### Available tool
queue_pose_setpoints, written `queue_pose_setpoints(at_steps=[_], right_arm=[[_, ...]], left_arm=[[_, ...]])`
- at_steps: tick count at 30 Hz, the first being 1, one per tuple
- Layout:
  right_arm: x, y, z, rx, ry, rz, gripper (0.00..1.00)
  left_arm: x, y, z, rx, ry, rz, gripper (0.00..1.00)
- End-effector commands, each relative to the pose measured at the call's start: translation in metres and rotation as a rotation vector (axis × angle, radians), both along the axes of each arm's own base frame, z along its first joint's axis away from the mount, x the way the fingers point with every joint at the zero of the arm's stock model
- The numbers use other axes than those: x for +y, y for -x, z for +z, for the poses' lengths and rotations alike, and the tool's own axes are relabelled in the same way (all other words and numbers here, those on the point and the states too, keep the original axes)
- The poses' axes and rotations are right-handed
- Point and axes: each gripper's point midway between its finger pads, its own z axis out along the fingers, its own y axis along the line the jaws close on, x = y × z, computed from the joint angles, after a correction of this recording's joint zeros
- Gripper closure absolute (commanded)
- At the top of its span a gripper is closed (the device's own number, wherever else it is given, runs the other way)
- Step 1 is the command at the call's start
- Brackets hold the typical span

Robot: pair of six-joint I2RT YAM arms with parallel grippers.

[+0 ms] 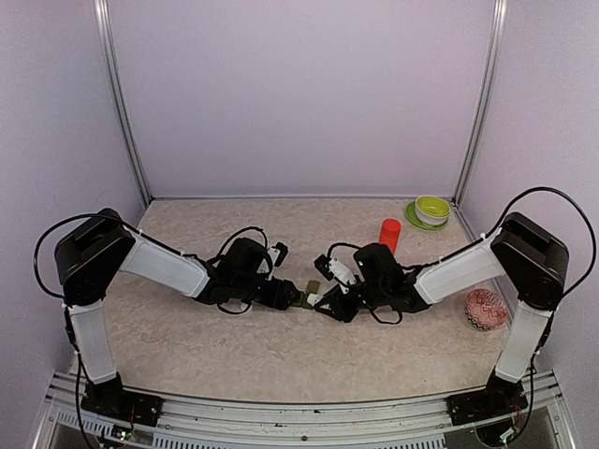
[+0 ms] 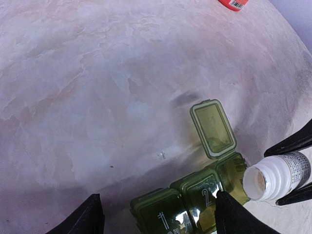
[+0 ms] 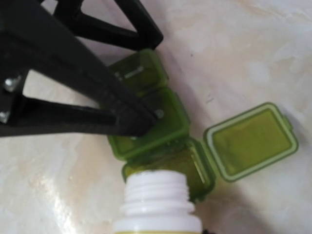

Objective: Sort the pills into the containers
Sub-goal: Pour the pill into the compartment of the pill container.

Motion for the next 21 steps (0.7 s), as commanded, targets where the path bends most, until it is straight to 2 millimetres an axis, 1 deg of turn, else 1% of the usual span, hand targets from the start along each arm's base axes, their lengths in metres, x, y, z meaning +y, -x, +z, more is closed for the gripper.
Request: queue_pose_setpoints(at_steps=[1,13,21], right_arm=[[-0.0020,-0.0044,0.0001,0.022,0.032,-0.016,0.86],[0.0008,-0.0059,0.0068,0.060,0.100,-0.015,0.86],[0.0034,-0.0037,0.0044,0.079,0.128,0.001,0.87]], left_arm=[[0.0059,0.0026,-0.0183,0.037,-0.045,0.001,0.25],[0.0059,0.0022,-0.0202,0.039,-0.049,0.002,0.25],[0.0066,0.0026,-0.0199,0.039,-0.051,0.002,0.25]])
